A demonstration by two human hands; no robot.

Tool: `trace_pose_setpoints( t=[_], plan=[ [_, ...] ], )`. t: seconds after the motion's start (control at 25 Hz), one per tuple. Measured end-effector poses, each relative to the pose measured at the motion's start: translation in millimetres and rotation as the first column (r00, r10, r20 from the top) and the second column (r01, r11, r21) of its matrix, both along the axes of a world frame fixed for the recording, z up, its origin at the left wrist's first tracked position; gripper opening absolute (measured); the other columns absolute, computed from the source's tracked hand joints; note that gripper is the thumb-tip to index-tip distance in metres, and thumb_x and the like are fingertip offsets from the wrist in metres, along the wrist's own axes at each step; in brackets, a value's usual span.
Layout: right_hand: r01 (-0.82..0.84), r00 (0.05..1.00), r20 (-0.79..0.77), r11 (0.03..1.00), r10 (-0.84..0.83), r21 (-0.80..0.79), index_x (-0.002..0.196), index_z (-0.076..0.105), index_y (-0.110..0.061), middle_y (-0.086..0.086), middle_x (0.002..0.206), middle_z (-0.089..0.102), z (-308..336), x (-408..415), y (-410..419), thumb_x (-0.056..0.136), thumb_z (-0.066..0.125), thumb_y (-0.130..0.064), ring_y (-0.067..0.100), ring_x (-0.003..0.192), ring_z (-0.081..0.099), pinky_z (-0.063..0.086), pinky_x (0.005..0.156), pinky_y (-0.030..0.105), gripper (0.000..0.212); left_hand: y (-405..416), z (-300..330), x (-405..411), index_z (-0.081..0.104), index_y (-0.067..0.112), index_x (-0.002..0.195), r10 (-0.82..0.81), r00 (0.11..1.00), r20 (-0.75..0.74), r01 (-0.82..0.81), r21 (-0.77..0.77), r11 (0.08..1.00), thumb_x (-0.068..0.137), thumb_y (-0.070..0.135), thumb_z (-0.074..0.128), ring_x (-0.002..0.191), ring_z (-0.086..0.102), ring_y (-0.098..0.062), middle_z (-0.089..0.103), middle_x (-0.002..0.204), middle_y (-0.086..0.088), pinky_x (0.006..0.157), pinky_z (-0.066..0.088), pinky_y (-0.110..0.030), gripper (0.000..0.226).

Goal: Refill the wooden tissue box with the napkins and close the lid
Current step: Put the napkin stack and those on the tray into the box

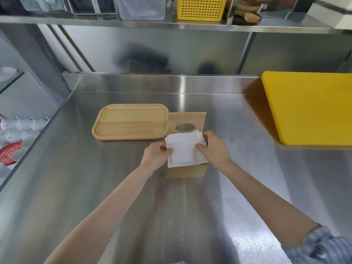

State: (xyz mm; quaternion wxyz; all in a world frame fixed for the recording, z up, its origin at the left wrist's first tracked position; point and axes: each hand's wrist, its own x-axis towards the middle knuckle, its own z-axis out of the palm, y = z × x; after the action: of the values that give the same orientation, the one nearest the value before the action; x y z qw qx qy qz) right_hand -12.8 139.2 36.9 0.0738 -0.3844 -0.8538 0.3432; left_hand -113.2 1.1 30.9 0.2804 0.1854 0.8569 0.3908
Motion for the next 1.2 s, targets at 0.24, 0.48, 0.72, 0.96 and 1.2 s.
trace_pose_setpoints(
  t=[0.24, 0.48, 0.72, 0.96, 1.2],
  plan=[
    [-0.221, 0.949, 0.279, 0.943, 0.148, 0.25, 0.119, 0.047, -0.003, 0.015, 0.122, 0.056, -3.2, -13.7, 0.9, 0.088, 0.047, -0.007, 0.035, 0.111, 0.053, 0.047, 0.08, 0.037, 0.031, 18.5, 1.2, 6.3, 0.058, 0.004, 0.084, -0.172, 0.934, -0.311, 0.093, -0.255, 0.962, 0.092, 0.02, 0.046, 0.092, 0.054, -0.03, 0.052, 0.103, -0.01, 0.067, 0.039, -0.032, 0.021],
    [-0.354, 0.869, 0.47, 0.856, 0.152, 0.378, 0.116, 0.048, -0.003, 0.011, 0.123, 0.06, -17.0, -20.6, -7.0, 0.089, 0.051, -0.006, 0.03, 0.116, 0.053, 0.045, 0.075, 0.034, 0.028, 27.2, -10.4, 7.0, 0.059, 0.006, 0.113, -0.4, 0.797, -0.452, 0.106, -0.548, 0.83, 0.094, 0.022, 0.045, 0.117, 0.046, -0.024, 0.047, 0.127, -0.01, 0.077, 0.043, -0.031, 0.028],
    [-0.315, 0.894, 0.432, 0.849, 0.116, 0.424, 0.119, 0.043, -0.004, 0.011, 0.125, 0.052, -25.1, -23.2, -7.9, 0.089, 0.054, -0.008, 0.029, 0.107, 0.057, 0.037, 0.063, 0.031, 0.031, 30.7, -19.2, 3.5, 0.053, 0.009, 0.117, -0.393, 0.766, -0.51, 0.083, -0.527, 0.846, 0.094, 0.024, 0.045, 0.115, 0.047, -0.021, 0.045, 0.129, -0.008, 0.07, 0.041, -0.028, 0.028],
    [-0.357, 0.921, 0.312, 0.825, 0.233, 0.439, 0.117, 0.052, -0.009, 0.008, 0.124, 0.051, -15.8, -10.1, -4.1, 0.091, 0.047, -0.01, 0.027, 0.113, 0.052, 0.037, 0.078, 0.034, 0.027, 22.1, -15.2, 6.4, 0.047, 0.013, 0.121, -0.457, 0.623, -0.634, 0.169, -0.462, 0.871, 0.094, 0.029, 0.045, 0.115, 0.047, -0.021, 0.051, 0.124, -0.002, 0.09, 0.033, -0.029, 0.032],
    [-0.566, 0.774, 0.544, 0.74, 0.325, 0.364, 0.12, 0.056, -0.012, 0.005, 0.128, 0.057, -18.8, -13.2, -7.0, 0.094, 0.037, -0.012, 0.022, 0.123, 0.047, 0.018, 0.112, 0.041, 0.032, 30.0, -15.5, -1.2, 0.048, 0.014, 0.128, -0.773, 0.49, -0.402, 0.375, -0.704, 0.603, 0.096, 0.032, 0.036, 0.133, 0.035, -0.02, 0.05, 0.137, 0.001, 0.113, 0.014, -0.041, 0.039]
  ],
)
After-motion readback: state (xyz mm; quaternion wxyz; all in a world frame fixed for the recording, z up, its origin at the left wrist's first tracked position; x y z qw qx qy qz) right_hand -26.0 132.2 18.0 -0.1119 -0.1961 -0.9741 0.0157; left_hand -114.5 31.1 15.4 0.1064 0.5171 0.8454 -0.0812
